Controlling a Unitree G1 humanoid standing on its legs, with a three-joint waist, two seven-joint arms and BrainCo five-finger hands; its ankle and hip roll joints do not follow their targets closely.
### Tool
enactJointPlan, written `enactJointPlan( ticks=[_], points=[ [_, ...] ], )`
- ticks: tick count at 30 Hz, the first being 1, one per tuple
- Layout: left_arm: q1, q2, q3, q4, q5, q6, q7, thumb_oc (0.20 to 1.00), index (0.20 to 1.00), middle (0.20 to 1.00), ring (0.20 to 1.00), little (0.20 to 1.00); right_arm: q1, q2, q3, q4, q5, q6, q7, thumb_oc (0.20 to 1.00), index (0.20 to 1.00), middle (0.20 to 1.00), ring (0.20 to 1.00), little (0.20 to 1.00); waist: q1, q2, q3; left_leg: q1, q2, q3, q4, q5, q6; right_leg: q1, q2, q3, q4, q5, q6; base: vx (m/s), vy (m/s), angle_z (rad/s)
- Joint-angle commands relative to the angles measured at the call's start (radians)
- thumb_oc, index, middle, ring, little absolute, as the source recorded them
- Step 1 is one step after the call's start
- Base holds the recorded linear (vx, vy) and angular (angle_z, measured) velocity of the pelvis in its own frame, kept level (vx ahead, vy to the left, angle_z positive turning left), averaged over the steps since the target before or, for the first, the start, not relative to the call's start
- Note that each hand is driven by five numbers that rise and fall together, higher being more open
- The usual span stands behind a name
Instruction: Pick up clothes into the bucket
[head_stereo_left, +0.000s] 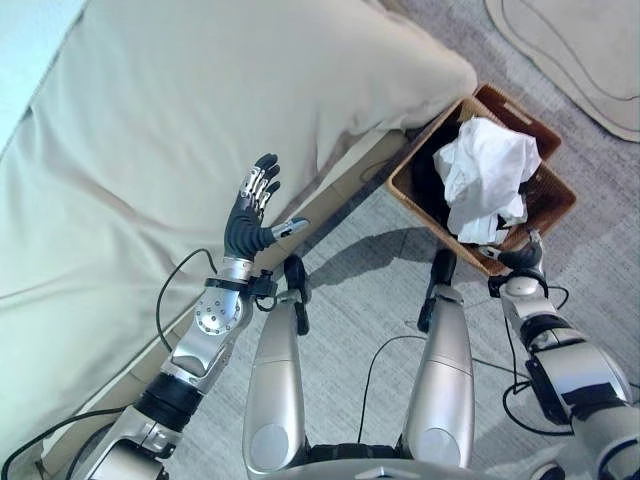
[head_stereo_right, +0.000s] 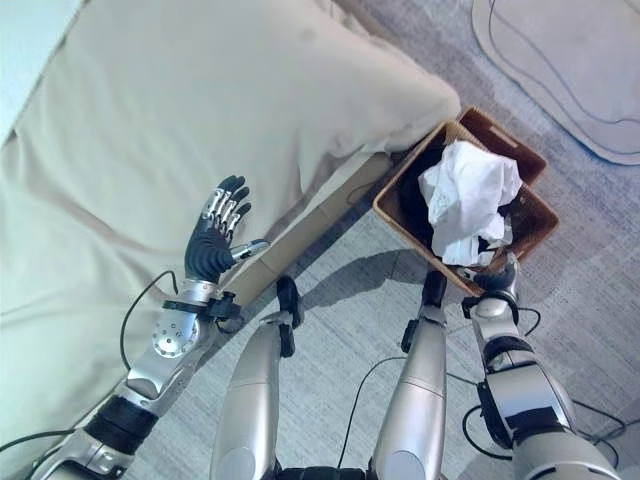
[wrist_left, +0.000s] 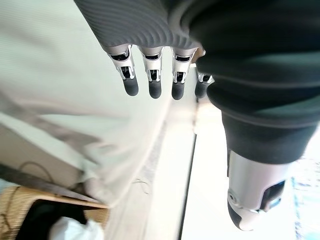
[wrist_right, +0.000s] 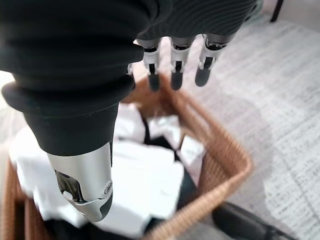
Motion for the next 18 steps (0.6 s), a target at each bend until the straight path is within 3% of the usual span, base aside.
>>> enactJointPlan(
  ticks=[1,11,14,18],
  points=[
    [0.042,-0.003,0.051,-0.006,-0.034,-0.064,-0.045,1.0,1.0,1.0,1.0,1.0,0.047,-0.019,-0.036,-0.092,0.058,-0.078,-0.008,1.0,1.0,1.0,1.0,1.0,-0.023,-0.016,-0.07,0.042,-0.031,-0.035,-0.113,0.059,0.012,0.082,0.064,-0.054,-0.113,0.053,-0.028,0.1,-0.035,0.08],
    [0.165,-0.005,0.122,0.064,-0.028,-0.05,-0.097,1.0,1.0,1.0,1.0,1.0,0.283,0.015,-0.12,-0.497,0.018,-0.148,-0.006,1.0,1.0,1.0,1.0,1.0,-0.026,-0.049,-0.158,0.272,-0.008,-0.038,-0.293,0.114,0.0,0.317,0.076,-0.112,-0.258,0.087,-0.012,0.1,-0.032,0.06],
    [0.233,-0.036,0.168,0.127,-0.051,-0.034,-0.156,1.0,1.0,1.0,1.0,1.0,0.44,0.019,-0.127,-0.701,-0.116,-0.153,0.044,1.0,1.0,1.0,1.0,1.0,-0.026,-0.062,-0.235,0.375,-0.002,-0.04,-0.373,0.135,-0.008,0.426,0.088,-0.145,-0.299,0.081,-0.003,0.14,-0.025,0.15],
    [0.269,-0.051,0.184,0.131,-0.042,-0.029,-0.171,1.0,1.0,1.0,1.0,1.0,0.494,0.05,-0.12,-0.734,-0.126,-0.156,0.08,1.0,1.0,1.0,1.0,1.0,-0.016,-0.071,-0.273,0.437,0.0,-0.046,-0.411,0.14,-0.006,0.485,0.096,-0.163,-0.329,0.082,0.001,0.09,-0.014,0.09]
  ],
)
